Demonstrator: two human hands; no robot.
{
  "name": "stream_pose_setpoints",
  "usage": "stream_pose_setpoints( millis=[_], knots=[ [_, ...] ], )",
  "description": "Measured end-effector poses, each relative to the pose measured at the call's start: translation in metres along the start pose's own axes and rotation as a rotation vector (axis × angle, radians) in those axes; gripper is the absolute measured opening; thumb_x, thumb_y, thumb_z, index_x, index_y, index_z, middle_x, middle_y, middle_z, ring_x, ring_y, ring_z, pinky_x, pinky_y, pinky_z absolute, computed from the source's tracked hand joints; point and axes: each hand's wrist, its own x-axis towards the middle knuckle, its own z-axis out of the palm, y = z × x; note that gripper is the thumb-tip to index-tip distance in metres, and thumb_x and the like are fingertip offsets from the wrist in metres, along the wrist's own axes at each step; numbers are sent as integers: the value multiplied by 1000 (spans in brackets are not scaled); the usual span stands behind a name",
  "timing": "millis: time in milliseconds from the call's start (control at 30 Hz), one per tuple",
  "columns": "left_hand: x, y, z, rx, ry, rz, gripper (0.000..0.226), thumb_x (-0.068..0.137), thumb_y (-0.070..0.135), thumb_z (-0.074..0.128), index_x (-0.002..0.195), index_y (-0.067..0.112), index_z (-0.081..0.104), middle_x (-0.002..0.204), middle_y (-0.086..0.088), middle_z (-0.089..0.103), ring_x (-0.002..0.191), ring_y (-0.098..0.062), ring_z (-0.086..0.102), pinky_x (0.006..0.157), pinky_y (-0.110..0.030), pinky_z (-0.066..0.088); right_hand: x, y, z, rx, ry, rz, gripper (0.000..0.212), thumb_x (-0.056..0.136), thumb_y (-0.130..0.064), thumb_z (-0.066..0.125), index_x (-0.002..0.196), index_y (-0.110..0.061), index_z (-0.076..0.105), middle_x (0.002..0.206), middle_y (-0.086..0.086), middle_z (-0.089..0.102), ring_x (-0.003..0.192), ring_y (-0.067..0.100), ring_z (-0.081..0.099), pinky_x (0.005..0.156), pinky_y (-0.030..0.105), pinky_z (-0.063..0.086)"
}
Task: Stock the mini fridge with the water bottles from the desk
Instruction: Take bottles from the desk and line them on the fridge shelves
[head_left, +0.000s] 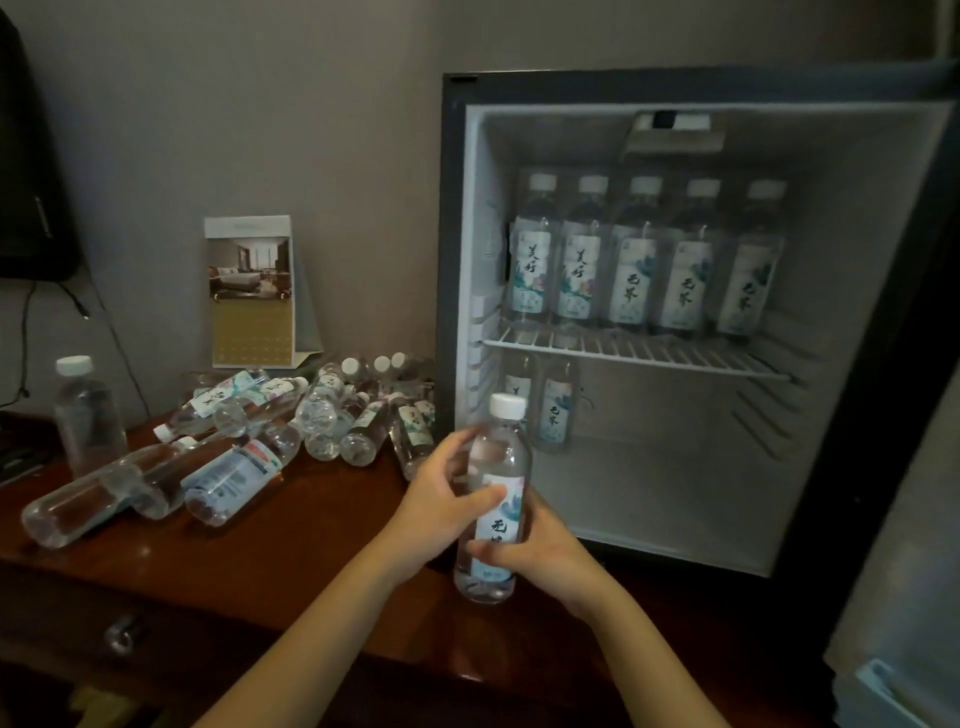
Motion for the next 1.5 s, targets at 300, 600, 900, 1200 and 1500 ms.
stream_pose_setpoints(
  millis=[300,600,900,1200,1500],
  knots=[
    [48,-18,58,53,-166,-30,48,83,28,68,123,37,45,123,9,56,115,-6,52,94,-24,46,7,4,-65,-102,446,-14,49,73,-5,76,111,-23,51,99,-10,62,87,4,61,70,20,53],
    [101,-54,83,41,-96,-78,44,84,25,67,124,26,50,110,9,61,105,-10,59,91,-35,52,43,33,-102,-169,469,-20,48,75,-17,76,116,-25,52,106,-12,64,93,-1,62,74,16,52],
    [131,-90,92,7,-68,-204,26,95,10,49,120,13,57,113,1,61,107,-13,58,86,-21,43,106,53,-138,-253,610,24,48,78,-9,74,115,-5,43,106,4,58,97,20,60,86,36,52],
    [148,-96,82,84,-132,-203,43,93,-3,38,132,14,48,115,4,54,110,-8,48,96,-26,39,139,52,-157,-247,612,77,59,79,-6,72,125,0,36,122,13,53,111,26,55,91,38,49],
    [141,-82,73,152,-117,-203,41,92,-3,42,130,12,49,124,-3,52,111,-7,44,90,-21,37,129,55,-151,-313,539,59,30,75,-5,71,101,-13,57,102,5,66,94,16,62,75,19,47]
  ],
)
